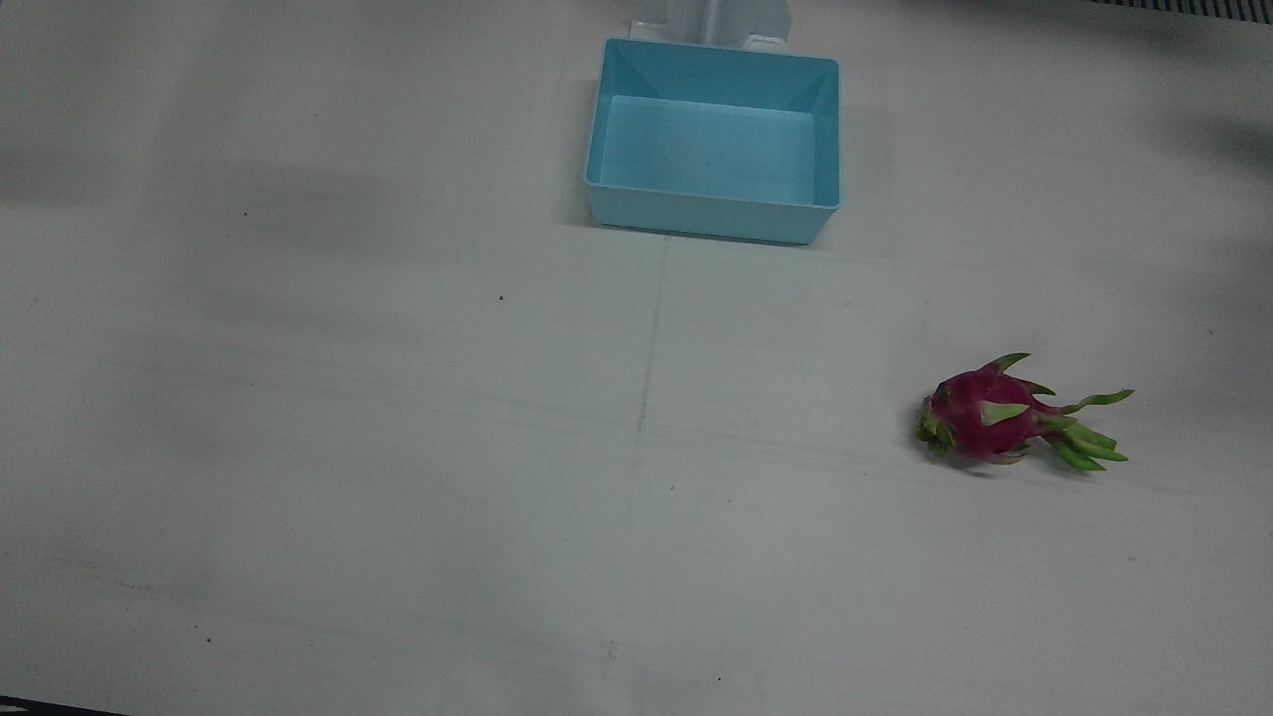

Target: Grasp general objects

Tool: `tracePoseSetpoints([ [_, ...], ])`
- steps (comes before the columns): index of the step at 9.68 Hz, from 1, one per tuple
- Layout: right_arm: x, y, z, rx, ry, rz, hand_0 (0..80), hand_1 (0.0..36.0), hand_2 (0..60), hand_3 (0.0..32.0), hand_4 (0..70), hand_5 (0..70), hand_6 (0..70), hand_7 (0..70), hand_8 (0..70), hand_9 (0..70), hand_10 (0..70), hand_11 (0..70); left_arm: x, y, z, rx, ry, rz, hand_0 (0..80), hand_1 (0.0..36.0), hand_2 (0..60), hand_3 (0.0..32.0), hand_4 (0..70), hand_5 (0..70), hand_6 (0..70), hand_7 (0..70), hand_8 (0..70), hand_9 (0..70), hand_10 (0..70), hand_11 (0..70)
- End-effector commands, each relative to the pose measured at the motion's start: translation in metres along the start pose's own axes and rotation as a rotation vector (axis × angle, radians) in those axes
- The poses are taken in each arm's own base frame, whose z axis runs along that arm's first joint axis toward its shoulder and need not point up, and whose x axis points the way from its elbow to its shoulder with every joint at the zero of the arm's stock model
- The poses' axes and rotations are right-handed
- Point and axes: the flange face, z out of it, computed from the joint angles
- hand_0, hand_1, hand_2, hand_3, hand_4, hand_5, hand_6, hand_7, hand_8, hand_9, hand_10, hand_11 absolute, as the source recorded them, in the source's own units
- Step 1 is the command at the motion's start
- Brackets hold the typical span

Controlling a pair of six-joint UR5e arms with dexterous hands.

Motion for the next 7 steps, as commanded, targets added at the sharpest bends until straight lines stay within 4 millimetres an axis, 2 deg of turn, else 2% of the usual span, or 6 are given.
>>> tracePoseSetpoints([
  [1, 0.0, 0.0, 0.0, -0.002, 0.0, 0.0, 0.0, 0.0, 0.0, 0.0, 0.0, 0.0, 0.0, 0.0, 0.0, 0.0, 0.0, 0.0, -0.002, 0.005, 0.009, -0.089, -0.061, -0.172, 53.8, 13.0, 0.0, 18.0, 0.0, 8.9, 0.0, 12.9, 4.0, 1.1, 0.0, 0.0],
  [2, 0.0, -0.001, 0.0, 0.0, 0.0, 0.0, 0.0, 0.0, 0.0, 0.0, 0.0, 0.0, 0.0, 0.0, 0.0, 0.0, 0.0, 0.0, 0.002, 0.008, 0.018, -0.12, -0.015, -0.171, 53.2, 12.4, 0.0, 12.4, 0.2, 8.9, 0.7, 15.0, 4.1, 1.6, 0.0, 0.5],
  [3, 0.0, -0.001, 0.0, 0.0, 0.0, 0.0, 0.0, 0.0, 0.0, 0.0, 0.0, 0.0, 0.0, 0.0, 0.0, 0.0, 0.0, 0.0, -0.001, 0.006, 0.027, -0.119, -0.018, -0.172, 53.4, 11.9, 0.0, 3.0, 6.8, 11.7, 4.3, 17.6, 4.6, 2.1, 0.9, 2.6],
  [4, 0.0, -0.001, 0.0, 0.0, 0.0, 0.0, 0.0, 0.0, 0.0, 0.0, 0.0, 0.0, 0.0, 0.0, 0.0, 0.0, 0.0, 0.0, -0.012, -0.002, 0.054, -0.1, -0.05, -0.175, 52.7, 11.0, 0.0, 0.2, 12.1, 13.6, 5.9, 18.1, 5.0, 2.2, 2.1, 4.1],
  [5, 0.0, -0.001, 0.0, 0.001, 0.0, 0.0, 0.0, 0.0, 0.0, 0.0, 0.0, 0.0, 0.0, 0.0, 0.0, 0.0, 0.0, 0.0, -0.024, -0.002, 0.089, -0.097, -0.09, -0.199, 52.8, 10.6, 0.0, 0.0, 15.4, 15.8, 7.0, 18.9, 5.5, 2.3, 3.1, 5.4],
  [7, 0.0, -0.001, 0.0, 0.0, 0.0, 0.0, 0.0, 0.0, 0.0, 0.0, 0.0, 0.0, 0.0, 0.0, 0.0, 0.0, 0.0, 0.0, -0.031, 0.003, 0.116, -0.108, -0.096, -0.22, 53.5, 11.1, 0.0, 0.2, 12.2, 16.6, 7.2, 20.9, 5.9, 2.7, 3.8, 6.7],
])
